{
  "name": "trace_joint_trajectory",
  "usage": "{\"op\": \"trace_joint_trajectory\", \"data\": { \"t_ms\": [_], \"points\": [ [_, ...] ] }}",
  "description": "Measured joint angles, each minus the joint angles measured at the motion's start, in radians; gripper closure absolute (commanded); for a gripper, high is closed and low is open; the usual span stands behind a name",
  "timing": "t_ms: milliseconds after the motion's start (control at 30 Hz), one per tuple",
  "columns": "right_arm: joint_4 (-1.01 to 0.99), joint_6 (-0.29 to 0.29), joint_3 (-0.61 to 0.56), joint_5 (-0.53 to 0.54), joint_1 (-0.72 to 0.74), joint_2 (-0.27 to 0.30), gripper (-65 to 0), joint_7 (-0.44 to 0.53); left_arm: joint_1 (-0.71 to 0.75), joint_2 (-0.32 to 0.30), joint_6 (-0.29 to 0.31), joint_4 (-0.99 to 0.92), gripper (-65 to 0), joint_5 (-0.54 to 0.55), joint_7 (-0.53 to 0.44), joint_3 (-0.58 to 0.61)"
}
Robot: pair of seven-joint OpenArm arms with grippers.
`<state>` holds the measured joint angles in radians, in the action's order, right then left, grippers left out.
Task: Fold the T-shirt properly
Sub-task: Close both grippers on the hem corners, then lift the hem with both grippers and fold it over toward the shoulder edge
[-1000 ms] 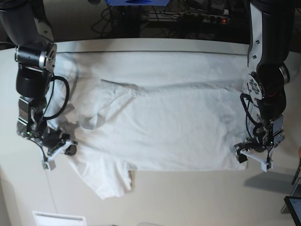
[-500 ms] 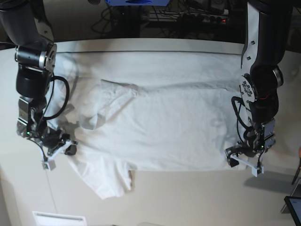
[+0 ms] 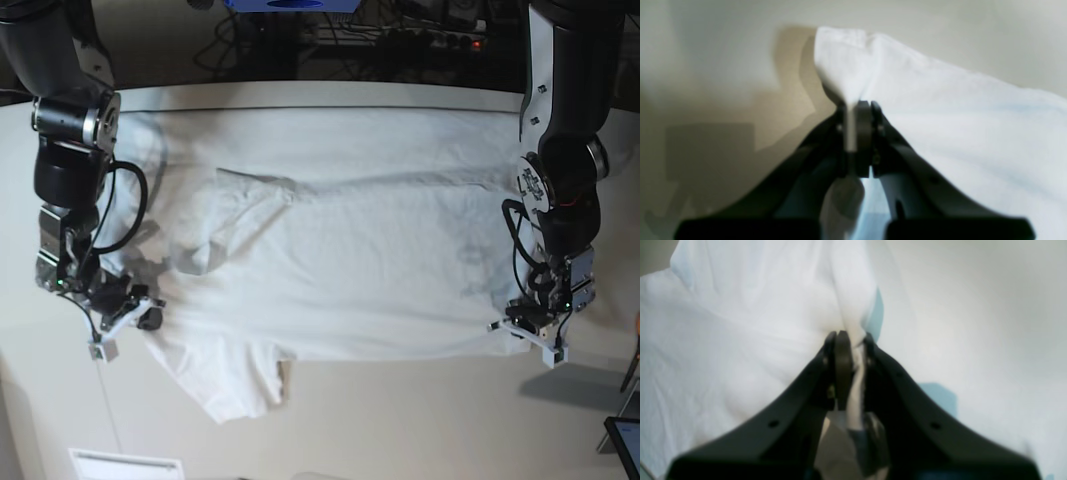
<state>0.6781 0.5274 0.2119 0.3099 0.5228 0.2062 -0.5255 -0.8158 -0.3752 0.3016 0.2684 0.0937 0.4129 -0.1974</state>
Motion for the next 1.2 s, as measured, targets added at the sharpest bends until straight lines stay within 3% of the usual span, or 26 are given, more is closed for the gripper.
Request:
{"op": "trace_joint_trajectory", "data": {
  "t_ms": [167,333,767,967,1200],
  "points": [
    [-0.002,-0.003,0.0,-0.002,-0.006,-0.003,-0.7,0.039,0.041,-0.004,0.017,0.144,0.0,0.003,0.068,0.004],
    [0.034,-0.005,0.001,-0.015,-0.007,-0.01,-0.7,0.023,0.121,-0.007,0.103,0.344,0.0,-0.001,0.218,0.004],
    [0.133,0.001,0.037,-0.01,-0.009,-0.014,-0.7,-0.037,0.25,-0.002,0.119,0.615,0.0,0.015,0.332,0.007],
    [0.175,0.041,0.111,-0.013,-0.023,-0.003,-0.7,-0.119,0.306,0.0,0.212,0.779,0.0,0.018,0.415,0.008],
    [0.324,0.048,0.111,-0.005,-0.061,-0.008,-0.7,-0.241,0.387,0.001,0.22,0.92,0.0,0.019,0.47,0.009]
  ]
}}
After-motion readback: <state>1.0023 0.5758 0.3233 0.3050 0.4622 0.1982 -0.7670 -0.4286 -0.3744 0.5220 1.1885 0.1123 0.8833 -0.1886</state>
